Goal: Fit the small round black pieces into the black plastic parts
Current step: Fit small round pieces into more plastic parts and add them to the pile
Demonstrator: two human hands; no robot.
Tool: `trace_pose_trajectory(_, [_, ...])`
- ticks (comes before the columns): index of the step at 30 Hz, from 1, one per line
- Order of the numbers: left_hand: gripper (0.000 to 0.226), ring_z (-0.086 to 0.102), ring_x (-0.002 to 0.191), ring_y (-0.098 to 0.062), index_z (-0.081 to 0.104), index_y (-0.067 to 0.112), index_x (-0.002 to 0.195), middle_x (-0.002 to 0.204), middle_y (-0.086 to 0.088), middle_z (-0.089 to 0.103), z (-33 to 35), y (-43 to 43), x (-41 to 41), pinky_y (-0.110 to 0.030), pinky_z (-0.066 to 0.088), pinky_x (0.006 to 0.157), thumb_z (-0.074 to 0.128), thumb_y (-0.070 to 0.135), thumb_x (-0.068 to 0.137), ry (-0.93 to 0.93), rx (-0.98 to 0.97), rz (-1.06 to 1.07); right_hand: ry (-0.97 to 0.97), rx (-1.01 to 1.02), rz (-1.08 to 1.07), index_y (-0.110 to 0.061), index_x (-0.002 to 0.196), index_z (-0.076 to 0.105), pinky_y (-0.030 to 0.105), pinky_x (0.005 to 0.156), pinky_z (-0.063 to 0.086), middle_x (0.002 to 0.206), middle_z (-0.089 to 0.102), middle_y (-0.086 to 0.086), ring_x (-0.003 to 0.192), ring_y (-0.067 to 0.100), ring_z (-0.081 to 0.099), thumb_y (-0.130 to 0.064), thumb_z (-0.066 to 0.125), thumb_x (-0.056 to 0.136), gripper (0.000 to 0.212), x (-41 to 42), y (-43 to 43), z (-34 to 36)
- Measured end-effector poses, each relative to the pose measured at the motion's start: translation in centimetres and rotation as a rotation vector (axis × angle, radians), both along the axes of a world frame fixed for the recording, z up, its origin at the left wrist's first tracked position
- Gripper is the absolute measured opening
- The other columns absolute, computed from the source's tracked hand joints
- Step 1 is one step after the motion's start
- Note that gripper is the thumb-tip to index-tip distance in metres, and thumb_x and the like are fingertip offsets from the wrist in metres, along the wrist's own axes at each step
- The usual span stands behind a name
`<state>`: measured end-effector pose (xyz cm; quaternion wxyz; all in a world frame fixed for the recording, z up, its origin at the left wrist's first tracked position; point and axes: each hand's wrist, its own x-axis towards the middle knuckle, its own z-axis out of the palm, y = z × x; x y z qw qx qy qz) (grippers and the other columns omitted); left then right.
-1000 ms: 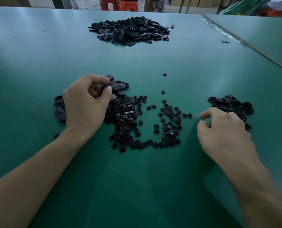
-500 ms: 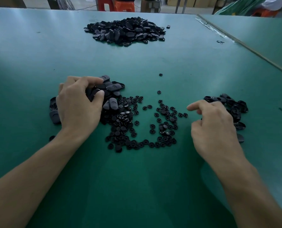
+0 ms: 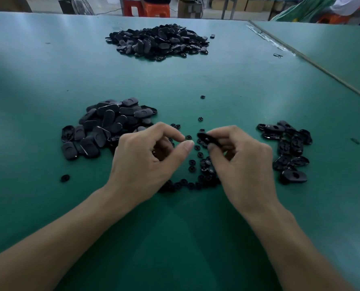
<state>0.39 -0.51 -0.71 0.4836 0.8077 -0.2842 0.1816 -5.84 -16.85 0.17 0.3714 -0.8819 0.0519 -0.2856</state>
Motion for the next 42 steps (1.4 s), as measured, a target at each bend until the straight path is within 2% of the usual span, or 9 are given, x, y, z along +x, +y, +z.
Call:
trace_pose_trajectory(3, [0.032, 0.055, 0.049, -0.004, 0.070, 0.028, 0.075, 0.061, 0.010, 0.067, -0.1, 0.1, 0.5, -0.009, 0.037, 0.049, 0.066, 0.059, 0.080, 0.137, -0.031, -0.029, -0.071, -0.017, 0.077, -0.015, 0.093, 0.075, 0.004, 0.071, 0.044, 0.081, 0.070, -0.012, 0.076, 0.000, 0.064, -0.001, 0.073, 0.084, 0.017, 0.3, 0.9, -0.5])
trace_pose_trajectory(7, [0.026, 0.059, 0.051, -0.005, 0.073, 0.028, 0.076, 0.069, 0.014, 0.069, -0.1, 0.1, 0.6, -0.009, 0.039, 0.050, 0.069, 0.052, 0.082, 0.121, -0.024, -0.090, -0.156, -0.027, 0.124, -0.012, 0.087, 0.078, 0.006, 0.081, 0.046, 0.091, 0.074, -0.003, 0.086, 0.003, 0.066, 0.007, 0.074, 0.078, 0.022, 0.5, 1.3, -0.9])
trace_pose_trajectory(12, [0.010, 0.056, 0.054, 0.003, 0.073, 0.027, 0.085, 0.072, 0.016, 0.071, 0.0, 0.2, 0.7, -0.006, 0.037, 0.054, 0.077, 0.034, 0.081, 0.154, -0.069, -0.176, -0.176, 0.018, 0.097, -0.017, 0.090, 0.078, 0.004, 0.077, 0.044, 0.090, 0.073, -0.006, 0.085, 0.001, 0.066, 0.004, 0.076, 0.078, 0.025, 0.6, 1.3, -0.8])
trace_pose_trajectory(18, [0.018, 0.062, 0.064, -0.005, 0.071, 0.028, 0.088, 0.077, 0.006, 0.071, -0.2, 0.3, 1.1, -0.018, 0.050, 0.062, 0.083, 0.029, 0.075, 0.215, -0.187, -0.188, -0.077, 0.166, 0.141, -0.021, 0.106, 0.074, 0.018, 0.068, 0.054, 0.086, 0.071, -0.014, 0.078, 0.005, 0.068, -0.004, 0.069, 0.082, 0.030, 0.5, 1.4, -0.9])
trace_pose_trajectory(22, [0.017, 0.066, 0.069, -0.002, 0.071, 0.027, 0.087, 0.081, 0.009, 0.073, -0.1, 0.4, 1.2, -0.018, 0.054, 0.066, 0.081, 0.032, 0.074, 0.225, -0.232, -0.206, -0.083, 0.255, 0.180, -0.022, 0.101, 0.073, 0.012, 0.069, 0.050, 0.082, 0.071, -0.015, 0.080, 0.004, 0.068, -0.009, 0.071, 0.085, 0.020, 0.5, 1.3, -0.6])
trace_pose_trajectory(24, [0.016, 0.066, 0.070, -0.001, 0.071, 0.029, 0.086, 0.082, 0.012, 0.074, -0.1, 0.4, 1.3, -0.024, 0.056, 0.066, 0.082, 0.028, 0.076, 0.211, -0.229, -0.191, -0.065, 0.291, 0.200, -0.025, 0.097, 0.072, 0.010, 0.070, 0.048, 0.081, 0.071, -0.015, 0.079, 0.002, 0.068, -0.010, 0.073, 0.087, 0.018, 0.5, 1.3, -0.5])
trace_pose_trajectory(27, [0.015, 0.066, 0.070, -0.001, 0.070, 0.031, 0.088, 0.085, 0.009, 0.074, -0.1, 0.4, 1.4, -0.033, 0.056, 0.066, 0.079, 0.023, 0.079, 0.199, -0.227, -0.176, -0.061, 0.362, 0.210, -0.029, 0.091, 0.069, 0.013, 0.070, 0.049, 0.082, 0.072, -0.014, 0.077, 0.005, 0.069, -0.010, 0.073, 0.088, 0.019, 0.6, 1.3, -0.3])
trace_pose_trajectory(33, [0.020, 0.066, 0.072, 0.000, 0.071, 0.031, 0.094, 0.085, 0.011, 0.075, -0.1, 0.3, 1.3, -0.027, 0.056, 0.069, 0.078, 0.020, 0.079, 0.244, -0.232, -0.180, -0.051, 0.536, 0.209, -0.026, 0.087, 0.069, 0.018, 0.063, 0.052, 0.075, 0.074, -0.006, 0.067, 0.010, 0.071, -0.010, 0.070, 0.091, 0.016, 0.6, 1.0, -0.1])
trace_pose_trajectory(42, [0.025, 0.071, 0.079, -0.010, 0.071, 0.027, 0.104, 0.090, 0.002, 0.076, 0.2, 0.3, 1.2, -0.025, 0.058, 0.077, 0.077, 0.022, 0.080, 0.276, -0.269, -0.184, -0.031, 0.568, 0.252, -0.023, 0.090, 0.065, 0.016, 0.062, 0.051, 0.080, 0.076, -0.002, 0.072, 0.011, 0.073, -0.008, 0.065, 0.094, 0.015, 0.7, 1.2, -0.2])
